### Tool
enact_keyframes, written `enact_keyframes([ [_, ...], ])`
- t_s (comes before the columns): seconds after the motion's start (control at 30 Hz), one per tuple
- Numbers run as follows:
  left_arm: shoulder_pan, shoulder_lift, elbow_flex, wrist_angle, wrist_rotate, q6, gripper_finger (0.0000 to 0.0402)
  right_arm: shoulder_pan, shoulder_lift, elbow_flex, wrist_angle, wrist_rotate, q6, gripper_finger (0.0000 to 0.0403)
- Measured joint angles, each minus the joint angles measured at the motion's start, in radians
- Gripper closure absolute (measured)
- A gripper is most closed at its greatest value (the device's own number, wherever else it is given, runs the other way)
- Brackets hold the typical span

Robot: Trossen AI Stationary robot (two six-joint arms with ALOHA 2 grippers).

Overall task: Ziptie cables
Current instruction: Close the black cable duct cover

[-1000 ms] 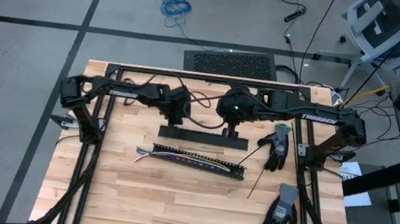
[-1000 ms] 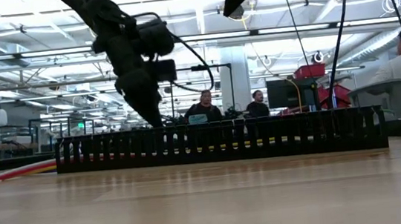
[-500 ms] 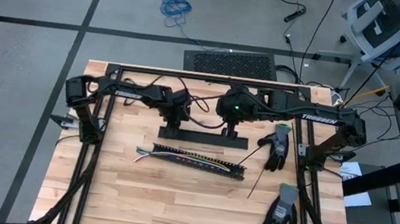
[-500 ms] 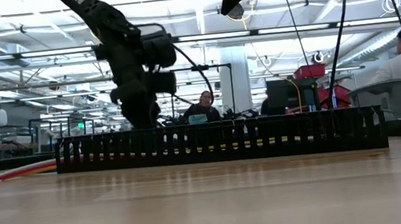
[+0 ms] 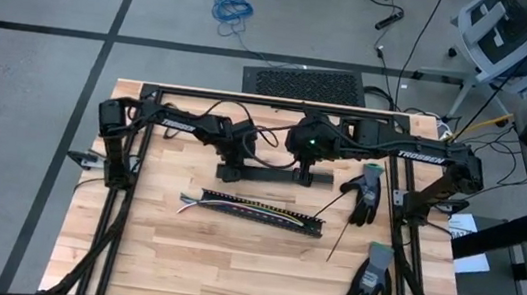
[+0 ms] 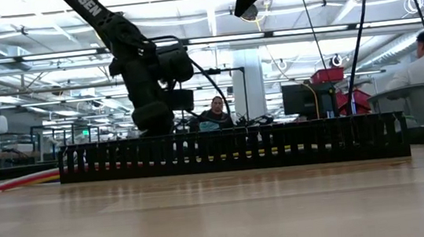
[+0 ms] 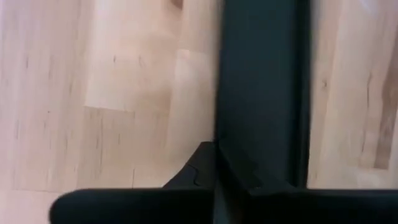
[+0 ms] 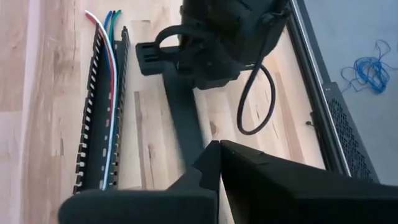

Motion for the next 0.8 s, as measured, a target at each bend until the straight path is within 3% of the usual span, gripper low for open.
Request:
enact_keyframes([
  [0.23, -0.012, -0.076, -0.009, -0.023, -0.064, -0.007, 0.0399, 0.0, 0.0, 0.0, 0.007, 0.014, 0.036, 0.0403],
  [0.43, -0.032, -0.208, -0.013, -0.073, -0.137, 0.003, 0.0401, -0.008, -0.004, 0.0, -0.003, 0.152, 0.073, 0.0403],
  [0.8, -0.045, -0.349, -0.011, -0.223, -0.2, 0.083, 0.0401, -0.153, -0.014, -0.068, -0.068, 0.204, 0.296, 0.0403],
])
